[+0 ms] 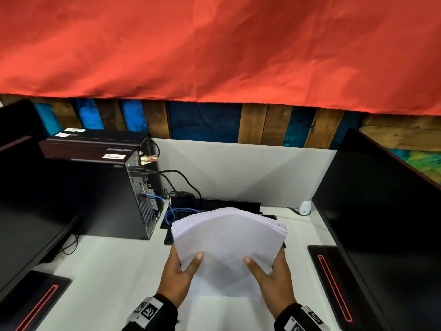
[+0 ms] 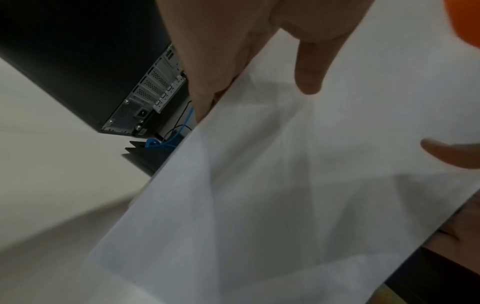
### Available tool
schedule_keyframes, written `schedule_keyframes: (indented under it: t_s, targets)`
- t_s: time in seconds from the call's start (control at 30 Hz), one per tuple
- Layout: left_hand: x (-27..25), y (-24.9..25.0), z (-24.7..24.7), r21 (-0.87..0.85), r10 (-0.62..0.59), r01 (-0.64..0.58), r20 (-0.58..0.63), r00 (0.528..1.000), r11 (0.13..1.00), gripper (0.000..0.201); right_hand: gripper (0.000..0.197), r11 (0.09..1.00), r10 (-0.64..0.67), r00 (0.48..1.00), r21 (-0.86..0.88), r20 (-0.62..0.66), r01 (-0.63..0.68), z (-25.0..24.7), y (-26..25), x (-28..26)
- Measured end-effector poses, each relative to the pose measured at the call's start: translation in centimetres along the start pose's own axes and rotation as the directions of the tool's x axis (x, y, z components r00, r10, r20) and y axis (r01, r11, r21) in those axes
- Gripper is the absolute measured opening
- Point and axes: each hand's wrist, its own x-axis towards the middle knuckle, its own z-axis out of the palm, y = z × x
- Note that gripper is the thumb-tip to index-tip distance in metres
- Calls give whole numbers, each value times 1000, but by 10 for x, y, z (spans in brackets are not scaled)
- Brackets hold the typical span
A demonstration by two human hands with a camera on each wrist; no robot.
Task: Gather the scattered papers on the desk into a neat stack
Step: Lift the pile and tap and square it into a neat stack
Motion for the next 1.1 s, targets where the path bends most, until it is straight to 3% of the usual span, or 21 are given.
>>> schedule_keyframes:
  t_s: [0.1, 0.23, 0.5, 0.57, 0.63, 0.7, 0.8, 0.93, 1.1]
  targets:
    - [4, -8, -1, 42, 12, -12, -9, 1000, 999, 38, 55, 999, -11, 999, 37, -47, 13, 1, 3, 1]
    - [7, -1, 3, 11, 19, -19, -19, 1000, 1000, 21, 40, 999, 14, 1000, 34, -14, -14, 8, 0, 4]
    - [8, 33, -7, -136, 57, -49, 59, 997, 989, 27, 34, 990, -30, 999, 137, -24, 33, -1, -20, 8]
    - [10, 34, -14, -199, 60, -42, 87, 994, 979, 36, 33, 991, -11, 1000, 136, 21, 8, -4, -16, 7]
    - [16, 25, -19, -229, 33, -6, 116, 993, 973, 72, 42, 988, 38, 997, 148, 61, -46, -7, -13, 7]
    - [16, 20, -19, -239, -4, 38, 143, 990, 970, 94, 35, 978, 99, 991, 174, 88, -113, -7, -14, 8]
    - [15, 26, -12, -235, 14, 29, 177, 984, 972, 97, 29, 966, 124, 988, 216, 93, -142, -8, -19, 11]
    - [15, 41, -15, -263, 78, -23, 200, 977, 965, 88, 33, 962, 86, 990, 251, 112, -111, -12, -31, 13]
    - [14, 33, -14, -209, 34, 12, 212, 977, 978, 87, 45, 963, 128, 981, 220, 142, -158, -11, -26, 13]
